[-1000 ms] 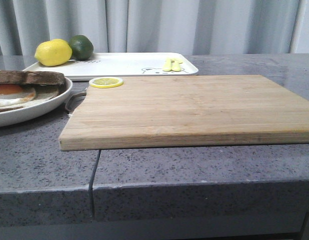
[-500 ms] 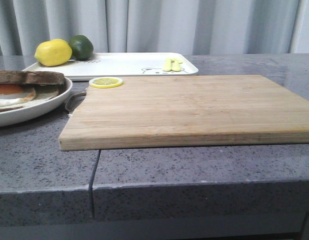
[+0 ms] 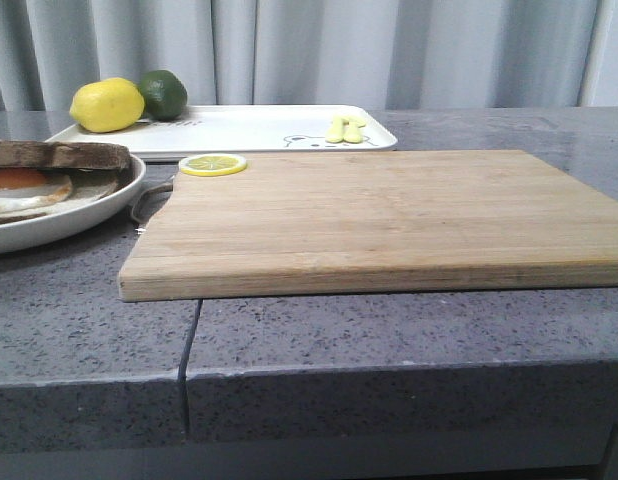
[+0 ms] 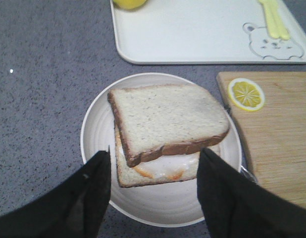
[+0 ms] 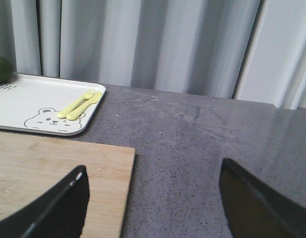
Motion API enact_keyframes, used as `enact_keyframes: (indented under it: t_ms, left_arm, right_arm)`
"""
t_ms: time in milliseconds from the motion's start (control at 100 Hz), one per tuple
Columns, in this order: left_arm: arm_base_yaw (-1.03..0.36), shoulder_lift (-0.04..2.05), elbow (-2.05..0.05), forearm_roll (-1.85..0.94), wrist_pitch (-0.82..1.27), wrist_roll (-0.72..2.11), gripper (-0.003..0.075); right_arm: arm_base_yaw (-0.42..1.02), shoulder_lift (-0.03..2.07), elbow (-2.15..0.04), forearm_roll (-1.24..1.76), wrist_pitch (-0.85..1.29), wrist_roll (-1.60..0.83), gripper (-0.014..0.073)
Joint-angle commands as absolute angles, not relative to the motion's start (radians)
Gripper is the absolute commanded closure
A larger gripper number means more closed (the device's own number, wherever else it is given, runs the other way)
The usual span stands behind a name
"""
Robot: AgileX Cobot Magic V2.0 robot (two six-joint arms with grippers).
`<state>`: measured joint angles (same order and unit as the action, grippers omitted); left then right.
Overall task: Place bread and move sandwich to tray
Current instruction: 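Lower the left gripper and grasp the rim of the white plate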
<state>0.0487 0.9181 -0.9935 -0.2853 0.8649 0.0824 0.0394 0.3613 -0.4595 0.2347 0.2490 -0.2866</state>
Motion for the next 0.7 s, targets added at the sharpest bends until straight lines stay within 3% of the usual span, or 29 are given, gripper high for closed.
enact_keyframes:
  t_ms: [0, 270, 690]
  left_arm:
    - [0.067, 0.976, -1.026, -0.289, 0.791, 0.057, 0.0354]
    - [0.165, 1.121, -1.026, -0.305, 0.766, 0.057, 0.0354]
    - [0.168, 1.262, -1.026, -0.333, 0.716, 0.057, 0.0354]
  right_arm:
    - [0.032, 0.368, -0.485, 0.229, 0.165, -0.285, 0.0045]
    - [0.032, 0.368, -0.485, 0.229, 0.166, -0.285, 0.0045]
    - [0.032, 0.368, -0.485, 0.229, 0.165, -0.285, 0.0045]
